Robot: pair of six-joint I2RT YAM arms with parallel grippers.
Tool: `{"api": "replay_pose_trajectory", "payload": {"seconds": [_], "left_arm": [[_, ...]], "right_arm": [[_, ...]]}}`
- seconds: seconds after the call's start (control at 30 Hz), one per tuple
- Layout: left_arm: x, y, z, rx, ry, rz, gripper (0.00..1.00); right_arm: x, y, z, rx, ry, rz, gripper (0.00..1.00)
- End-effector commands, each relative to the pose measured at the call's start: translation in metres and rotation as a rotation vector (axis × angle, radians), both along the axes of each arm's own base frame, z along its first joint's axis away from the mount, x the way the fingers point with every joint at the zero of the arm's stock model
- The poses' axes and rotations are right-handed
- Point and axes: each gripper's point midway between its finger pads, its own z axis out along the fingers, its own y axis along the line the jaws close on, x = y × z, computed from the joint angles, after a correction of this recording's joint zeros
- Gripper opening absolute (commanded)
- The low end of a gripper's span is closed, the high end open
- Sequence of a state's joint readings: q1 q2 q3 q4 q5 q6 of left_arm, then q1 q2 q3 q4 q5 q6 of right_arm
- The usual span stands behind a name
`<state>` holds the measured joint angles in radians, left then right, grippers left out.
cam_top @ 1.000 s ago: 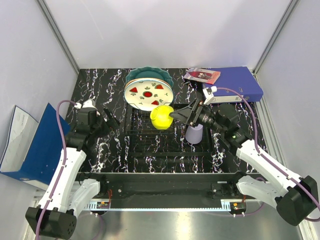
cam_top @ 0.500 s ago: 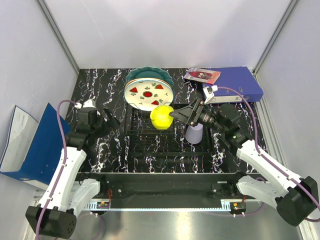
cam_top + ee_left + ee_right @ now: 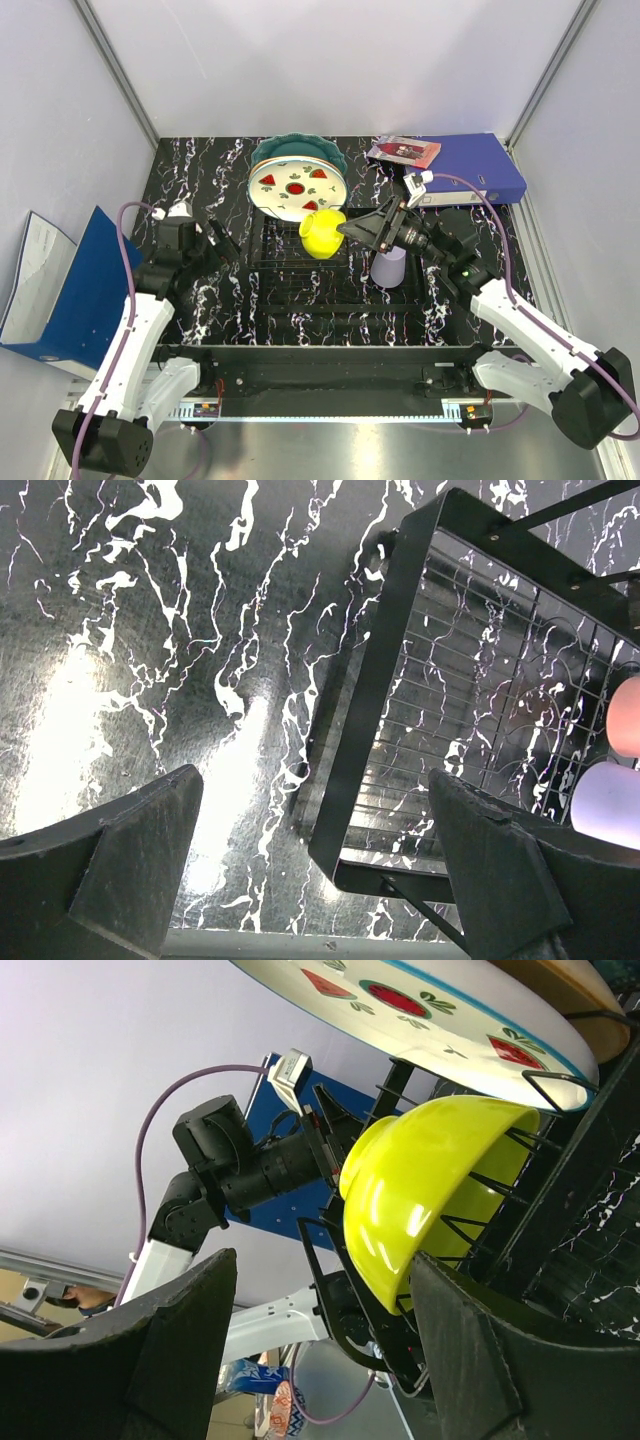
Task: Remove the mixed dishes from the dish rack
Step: Pick up the bowl from the dish rack.
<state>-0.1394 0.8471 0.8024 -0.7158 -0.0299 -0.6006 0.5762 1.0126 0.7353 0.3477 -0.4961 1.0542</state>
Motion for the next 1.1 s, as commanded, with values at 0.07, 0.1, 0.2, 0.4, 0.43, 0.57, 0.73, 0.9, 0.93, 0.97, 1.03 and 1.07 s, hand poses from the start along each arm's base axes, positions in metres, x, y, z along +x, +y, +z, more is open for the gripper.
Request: {"api": "replay_pose_trajectory", "payload": {"seconds": [0.07, 0.1, 0.2, 0.4, 0.43, 0.57, 0.73, 0.9, 0.93, 0.97, 1.03, 1.07], "left_arm": [[0.006, -0.003, 0.004, -0.010, -0.029, -0.004, 0.99], [0.007, -0.003, 0.003, -0.008, -0.028, -0.005, 0.99], [0.007, -0.003, 0.003, -0.012, -0.028, -0.004, 0.99], [0.007, -0.003, 0.000, -0.011, -0.021, -0.006, 0.99], [0.007, -0.003, -0.001, -0.010, -0.020, -0.006, 0.99], [0.007, -0.003, -0.003, -0.011, -0.018, -0.007, 0.99], [0.007, -0.004, -0.005, -0.014, -0.013, -0.008, 0.99], [0.007, -0.005, -0.006, -0.015, -0.010, -0.010, 0.99], [0.007, -0.005, -0.007, -0.015, -0.008, -0.010, 0.99], [0.007, -0.005, -0.006, -0.017, -0.011, -0.011, 0.99], [0.007, -0.005, -0.007, -0.018, -0.008, -0.011, 0.99], [0.007, -0.005, -0.008, -0.018, -0.006, -0.011, 0.99]], "right_arm": [[-0.006, 0.007, 0.002, 0.038, -0.004, 0.050, 0.78], [-0.006, 0.007, 0.002, 0.040, -0.005, 0.051, 0.78], [-0.005, 0.009, -0.001, 0.046, 0.004, 0.058, 0.78], [-0.003, 0.013, -0.007, 0.066, 0.016, 0.076, 0.77], [-0.001, 0.014, -0.008, 0.068, 0.018, 0.075, 0.75], [0.000, 0.017, -0.010, 0.072, 0.019, 0.086, 0.71], [0.001, 0.018, -0.013, 0.079, 0.023, 0.093, 0.63], [-0.001, 0.019, -0.015, 0.090, 0.022, 0.102, 0.43], [-0.001, 0.019, -0.016, 0.091, 0.027, 0.103, 0.38], [-0.001, 0.019, -0.016, 0.091, 0.025, 0.103, 0.34], [-0.002, 0.018, -0.018, 0.091, 0.031, 0.106, 0.20], [-0.002, 0.018, -0.018, 0.092, 0.031, 0.105, 0.15]]}}
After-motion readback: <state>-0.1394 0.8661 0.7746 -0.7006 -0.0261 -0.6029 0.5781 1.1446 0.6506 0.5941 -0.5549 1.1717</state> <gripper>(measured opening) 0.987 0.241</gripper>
